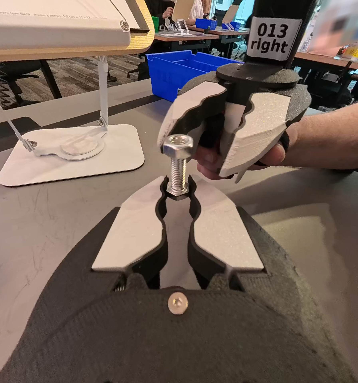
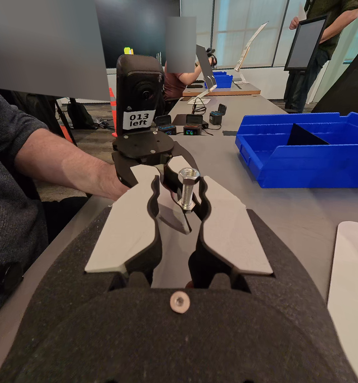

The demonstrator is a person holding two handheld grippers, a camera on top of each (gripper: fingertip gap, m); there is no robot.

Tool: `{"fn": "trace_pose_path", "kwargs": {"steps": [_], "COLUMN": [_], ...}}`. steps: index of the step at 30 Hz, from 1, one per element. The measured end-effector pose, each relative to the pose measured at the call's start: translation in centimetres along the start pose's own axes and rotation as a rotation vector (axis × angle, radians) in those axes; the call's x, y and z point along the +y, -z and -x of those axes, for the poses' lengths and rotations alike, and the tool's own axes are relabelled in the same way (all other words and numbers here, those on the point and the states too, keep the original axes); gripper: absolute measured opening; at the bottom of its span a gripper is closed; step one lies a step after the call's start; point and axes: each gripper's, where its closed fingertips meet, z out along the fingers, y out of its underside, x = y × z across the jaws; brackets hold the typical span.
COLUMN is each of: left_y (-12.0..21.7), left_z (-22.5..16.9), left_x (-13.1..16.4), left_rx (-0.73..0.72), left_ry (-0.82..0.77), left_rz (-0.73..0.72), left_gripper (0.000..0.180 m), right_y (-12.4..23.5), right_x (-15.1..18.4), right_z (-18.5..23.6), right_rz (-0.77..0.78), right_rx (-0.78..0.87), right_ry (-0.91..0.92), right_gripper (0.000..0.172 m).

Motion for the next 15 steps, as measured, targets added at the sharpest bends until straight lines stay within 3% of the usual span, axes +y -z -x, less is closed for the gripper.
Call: {"fn": "trace_pose_path", "kwargs": {"steps": [5, 11, 15], "left_y": [0.1, -0.2, 0.0], "left_z": [0.0, -0.4, -0.3], "left_x": [-0.1, 0.0, -0.1], "left_rx": [0.004, 0.021, 0.021], "left_ry": [0.004, -0.004, 0.009], "left_rz": [-0.004, 0.011, 0.005], "left_gripper": [0.018, 0.018, 0.018], "right_y": [0.9, -0.4, -0.9], "right_x": [-0.3, -0.2, -0.1], "right_z": [-0.3, 0.1, 0.4], "right_rz": [-0.028, 0.01, 0.007], "right_rx": [0.029, -0.039, -0.061], "right_ry": [0.016, 0.003, -0.005], "right_gripper": [0.03, 0.048, 0.046]}}
